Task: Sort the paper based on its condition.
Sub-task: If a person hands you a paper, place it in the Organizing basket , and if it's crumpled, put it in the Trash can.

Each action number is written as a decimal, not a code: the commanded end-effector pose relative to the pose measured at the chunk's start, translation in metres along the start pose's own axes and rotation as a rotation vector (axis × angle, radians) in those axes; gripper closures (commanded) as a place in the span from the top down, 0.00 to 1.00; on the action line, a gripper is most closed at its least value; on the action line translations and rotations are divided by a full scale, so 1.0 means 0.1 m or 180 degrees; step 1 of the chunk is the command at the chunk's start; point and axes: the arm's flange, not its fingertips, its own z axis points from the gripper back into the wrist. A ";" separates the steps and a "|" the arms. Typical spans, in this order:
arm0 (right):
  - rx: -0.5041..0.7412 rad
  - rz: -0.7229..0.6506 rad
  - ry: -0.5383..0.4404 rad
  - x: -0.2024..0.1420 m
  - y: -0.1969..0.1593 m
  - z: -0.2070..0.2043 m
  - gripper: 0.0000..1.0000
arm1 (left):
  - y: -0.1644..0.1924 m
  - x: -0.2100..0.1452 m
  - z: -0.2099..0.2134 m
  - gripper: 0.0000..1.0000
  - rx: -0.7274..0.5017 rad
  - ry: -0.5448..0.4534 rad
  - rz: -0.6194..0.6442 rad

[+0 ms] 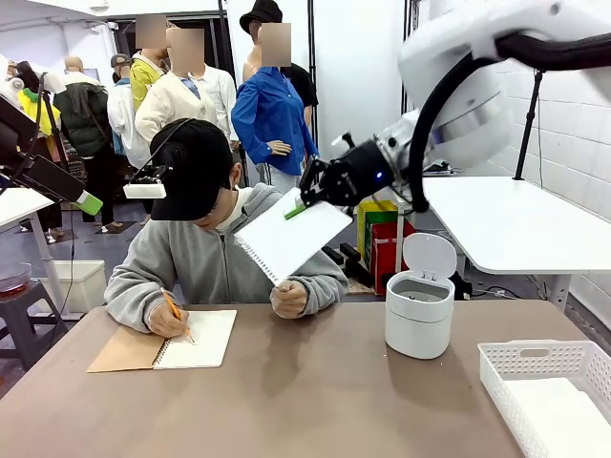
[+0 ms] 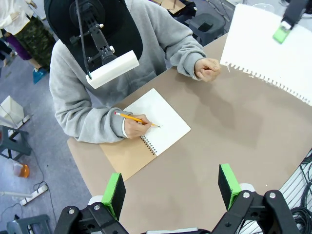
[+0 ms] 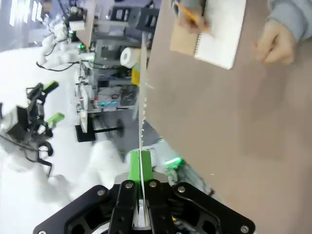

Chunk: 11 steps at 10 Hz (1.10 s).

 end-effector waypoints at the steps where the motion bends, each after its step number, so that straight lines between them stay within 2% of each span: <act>1: -0.0530 0.0506 -0.0249 -0.31 0.02 0.20 0.00 | 0.00 0.00 0.00 1.00 0.0004 -0.0010 0.0001; 4: -0.1237 0.0918 -0.0235 -0.52 0.06 0.67 0.00 | 0.00 0.00 0.00 1.00 0.0004 -0.0010 0.0001; 5: -0.1473 0.0971 -0.0324 -0.56 0.03 0.84 0.00 | 0.00 0.00 0.00 1.00 0.0004 -0.0010 0.0001; 9: -0.2011 0.0544 -0.0566 -0.86 -0.41 1.45 0.00 | 0.00 0.00 0.00 1.00 0.0004 -0.0010 0.0001; 11: -0.2230 0.0360 -0.0725 -0.98 -0.82 1.70 0.00 | 0.00 0.00 0.00 1.00 0.0004 -0.0010 0.0001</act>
